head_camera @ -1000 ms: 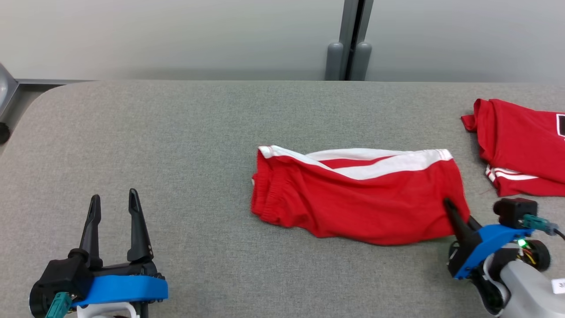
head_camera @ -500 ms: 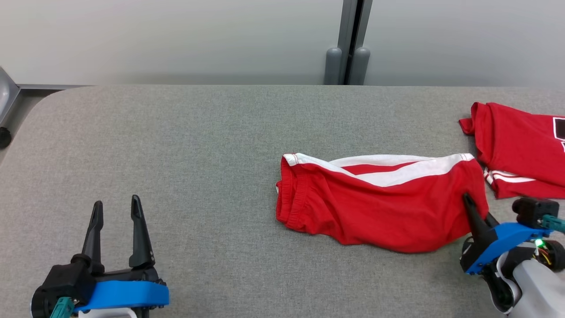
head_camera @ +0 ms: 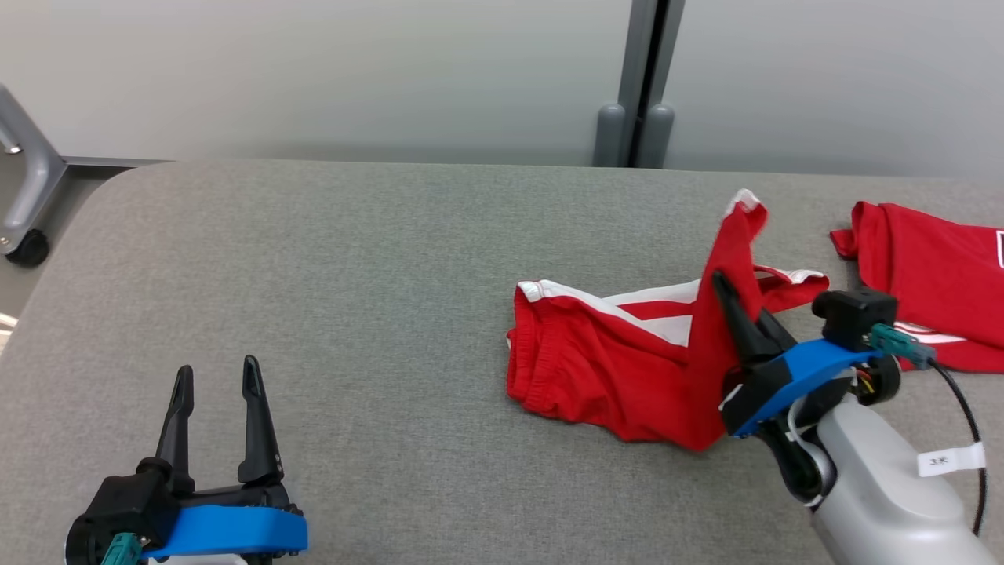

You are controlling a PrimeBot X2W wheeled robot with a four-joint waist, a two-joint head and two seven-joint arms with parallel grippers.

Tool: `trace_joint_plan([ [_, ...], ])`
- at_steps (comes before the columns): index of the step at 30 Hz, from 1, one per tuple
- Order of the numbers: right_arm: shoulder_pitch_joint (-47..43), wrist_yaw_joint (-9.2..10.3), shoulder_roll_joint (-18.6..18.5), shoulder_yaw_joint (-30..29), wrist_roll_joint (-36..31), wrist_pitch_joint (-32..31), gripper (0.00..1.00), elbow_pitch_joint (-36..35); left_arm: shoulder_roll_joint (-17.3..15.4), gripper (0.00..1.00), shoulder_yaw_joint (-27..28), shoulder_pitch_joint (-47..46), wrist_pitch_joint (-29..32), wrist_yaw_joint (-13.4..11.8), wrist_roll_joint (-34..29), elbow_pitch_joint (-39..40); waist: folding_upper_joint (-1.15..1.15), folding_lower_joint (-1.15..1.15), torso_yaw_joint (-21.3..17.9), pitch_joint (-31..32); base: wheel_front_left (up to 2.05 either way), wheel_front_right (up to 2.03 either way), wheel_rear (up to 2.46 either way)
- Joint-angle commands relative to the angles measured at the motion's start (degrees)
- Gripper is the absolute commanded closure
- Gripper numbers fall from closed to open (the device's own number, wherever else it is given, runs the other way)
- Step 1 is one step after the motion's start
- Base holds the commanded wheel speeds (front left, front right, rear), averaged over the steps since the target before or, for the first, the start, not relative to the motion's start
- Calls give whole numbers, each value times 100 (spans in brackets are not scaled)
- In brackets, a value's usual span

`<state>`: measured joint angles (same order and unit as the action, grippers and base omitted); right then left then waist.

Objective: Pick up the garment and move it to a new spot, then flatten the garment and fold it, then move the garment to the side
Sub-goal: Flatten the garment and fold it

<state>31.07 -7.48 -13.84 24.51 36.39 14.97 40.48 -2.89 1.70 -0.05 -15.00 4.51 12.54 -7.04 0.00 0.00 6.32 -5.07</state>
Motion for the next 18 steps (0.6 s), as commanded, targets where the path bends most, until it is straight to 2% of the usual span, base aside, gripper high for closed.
trace_joint_plan([
  [1, 47, -3, 31, 23, -23, 27, 100, -21, 1, 0, 1, 55, -23, -22, 8, 1, 0, 0, 21, -1, 0, 0, 0],
  [7, 195, -3, 273, 385, -93, 27, 100, 73, 1, 0, -77, 79, -23, -38, 54, -21, 0, 0, 267, 41, 0, 0, 0],
  [18, 314, -3, 610, 1377, -20, -27, 100, 787, 1, 0, -237, -15, -23, -103, 175, -1, 0, 0, 648, -99, 0, 0, 0],
])
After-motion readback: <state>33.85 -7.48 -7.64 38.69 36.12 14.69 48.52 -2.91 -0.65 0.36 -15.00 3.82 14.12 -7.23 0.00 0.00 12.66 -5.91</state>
